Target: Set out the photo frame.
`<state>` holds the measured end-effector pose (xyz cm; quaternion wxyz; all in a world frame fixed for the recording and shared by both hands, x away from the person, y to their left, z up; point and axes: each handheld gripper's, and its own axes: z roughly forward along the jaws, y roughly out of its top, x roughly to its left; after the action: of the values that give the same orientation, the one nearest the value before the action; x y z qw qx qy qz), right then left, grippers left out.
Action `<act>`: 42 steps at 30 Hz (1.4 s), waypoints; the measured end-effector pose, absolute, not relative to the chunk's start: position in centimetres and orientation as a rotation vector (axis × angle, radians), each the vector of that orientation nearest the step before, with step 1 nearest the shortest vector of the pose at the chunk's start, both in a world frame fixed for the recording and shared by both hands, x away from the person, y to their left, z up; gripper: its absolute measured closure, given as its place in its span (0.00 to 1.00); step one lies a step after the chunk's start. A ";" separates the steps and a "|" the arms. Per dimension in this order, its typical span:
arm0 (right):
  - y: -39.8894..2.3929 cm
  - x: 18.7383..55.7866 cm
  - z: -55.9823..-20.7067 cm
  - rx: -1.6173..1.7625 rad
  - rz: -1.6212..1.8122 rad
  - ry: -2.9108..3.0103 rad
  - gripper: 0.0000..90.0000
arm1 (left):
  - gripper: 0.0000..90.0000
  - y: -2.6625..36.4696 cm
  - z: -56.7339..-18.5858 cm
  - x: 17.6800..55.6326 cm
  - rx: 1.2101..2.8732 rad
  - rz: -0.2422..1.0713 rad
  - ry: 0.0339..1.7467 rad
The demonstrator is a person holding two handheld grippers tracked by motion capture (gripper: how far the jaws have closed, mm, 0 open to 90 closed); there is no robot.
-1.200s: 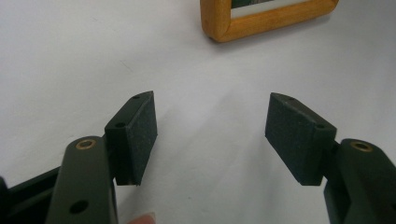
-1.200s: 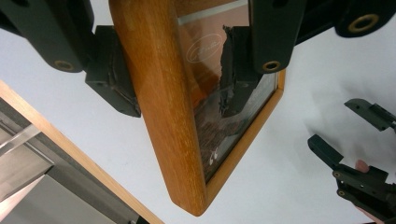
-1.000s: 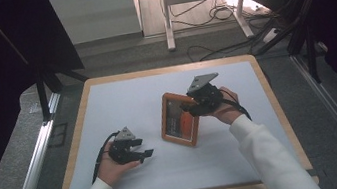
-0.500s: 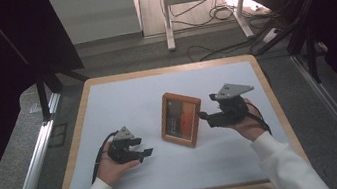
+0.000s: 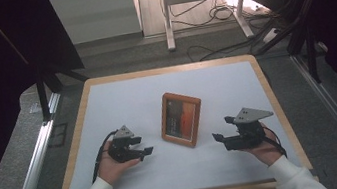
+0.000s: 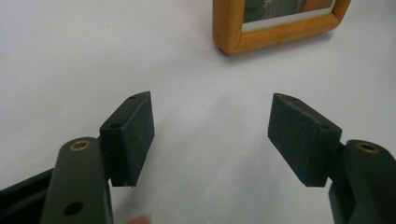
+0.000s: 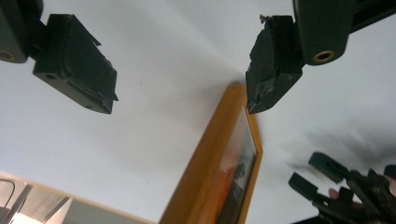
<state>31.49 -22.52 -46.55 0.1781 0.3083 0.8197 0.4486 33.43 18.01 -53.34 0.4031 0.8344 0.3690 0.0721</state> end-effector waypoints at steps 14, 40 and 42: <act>-23.0 31.3 -49.1 0.885 1.202 2.362 0.26 | 0.34 17.2 -53.3 36.0 2.089 0.191 0.970; -23.3 30.8 -49.4 0.857 1.115 2.353 0.26 | 0.95 13.6 -53.1 40.0 2.113 0.192 0.912; -23.3 30.8 -49.4 0.857 1.109 2.354 0.26 | 0.95 13.5 -53.0 39.9 2.111 0.180 0.905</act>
<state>30.78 -23.27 -49.38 0.1995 0.3066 0.8420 0.3965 39.93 13.48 -53.03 0.4067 0.8371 0.3590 0.0714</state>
